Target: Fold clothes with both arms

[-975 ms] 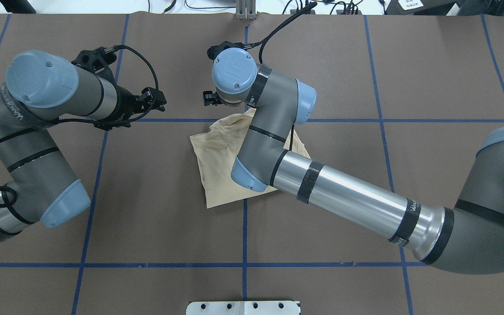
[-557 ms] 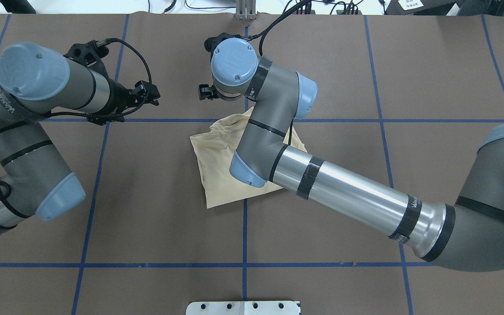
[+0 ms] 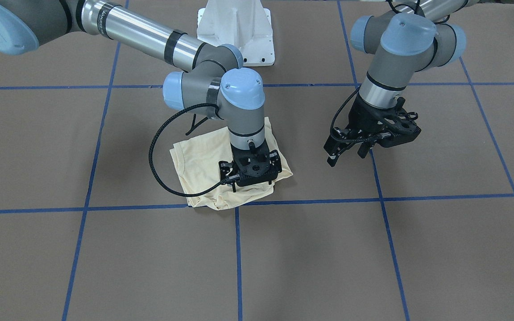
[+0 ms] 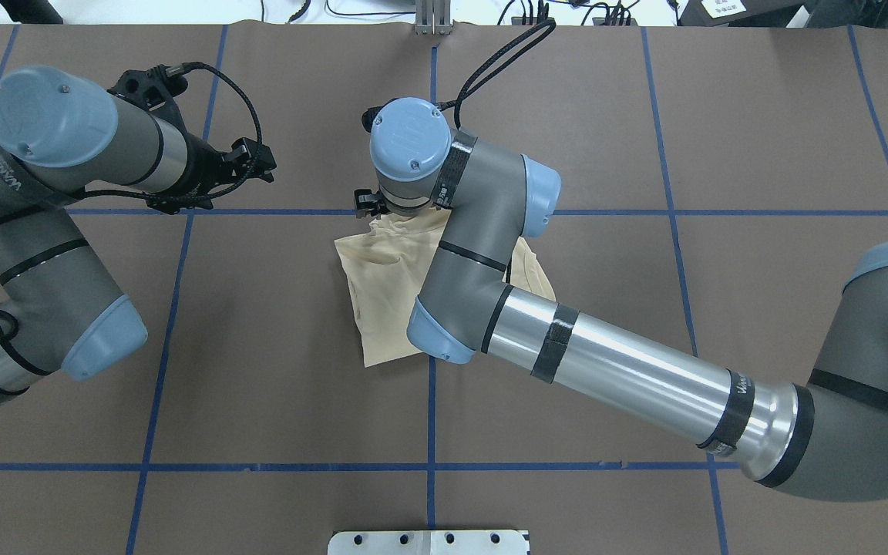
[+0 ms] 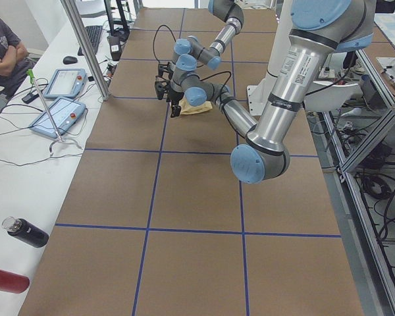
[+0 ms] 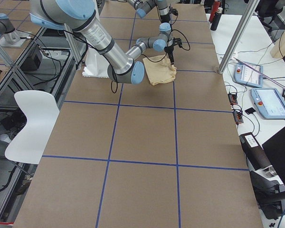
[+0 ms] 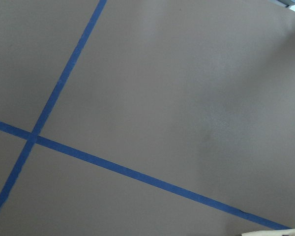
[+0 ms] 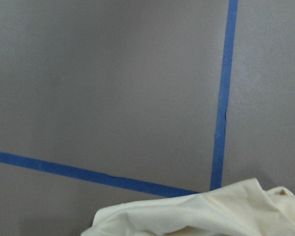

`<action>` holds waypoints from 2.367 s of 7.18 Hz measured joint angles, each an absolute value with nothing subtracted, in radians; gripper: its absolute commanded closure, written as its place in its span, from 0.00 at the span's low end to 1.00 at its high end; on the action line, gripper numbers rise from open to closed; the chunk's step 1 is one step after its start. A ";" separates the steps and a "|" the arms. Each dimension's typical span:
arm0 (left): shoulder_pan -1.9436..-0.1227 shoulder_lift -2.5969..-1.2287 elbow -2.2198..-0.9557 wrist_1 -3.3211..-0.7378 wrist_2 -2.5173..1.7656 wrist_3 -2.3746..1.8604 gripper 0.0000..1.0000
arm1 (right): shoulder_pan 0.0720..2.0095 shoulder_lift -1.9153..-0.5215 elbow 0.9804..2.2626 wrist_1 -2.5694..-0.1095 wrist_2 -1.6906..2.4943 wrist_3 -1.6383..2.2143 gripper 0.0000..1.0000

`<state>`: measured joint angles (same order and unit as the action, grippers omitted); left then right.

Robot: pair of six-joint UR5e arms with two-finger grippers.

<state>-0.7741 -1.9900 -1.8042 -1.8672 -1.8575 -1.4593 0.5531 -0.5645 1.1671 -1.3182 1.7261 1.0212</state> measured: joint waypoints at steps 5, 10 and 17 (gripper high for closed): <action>-0.773 -1.991 -1.800 -1.867 -1.859 -1.461 0.00 | 0.543 -0.556 1.074 -1.321 1.699 0.988 0.00; -0.775 -1.990 -1.803 -1.867 -1.859 -1.460 0.00 | 0.593 -0.436 0.849 -1.083 1.635 0.963 0.00; -0.963 -1.881 -1.873 -1.881 -1.953 -1.083 0.00 | 0.834 -0.697 1.416 -1.540 1.921 0.842 0.00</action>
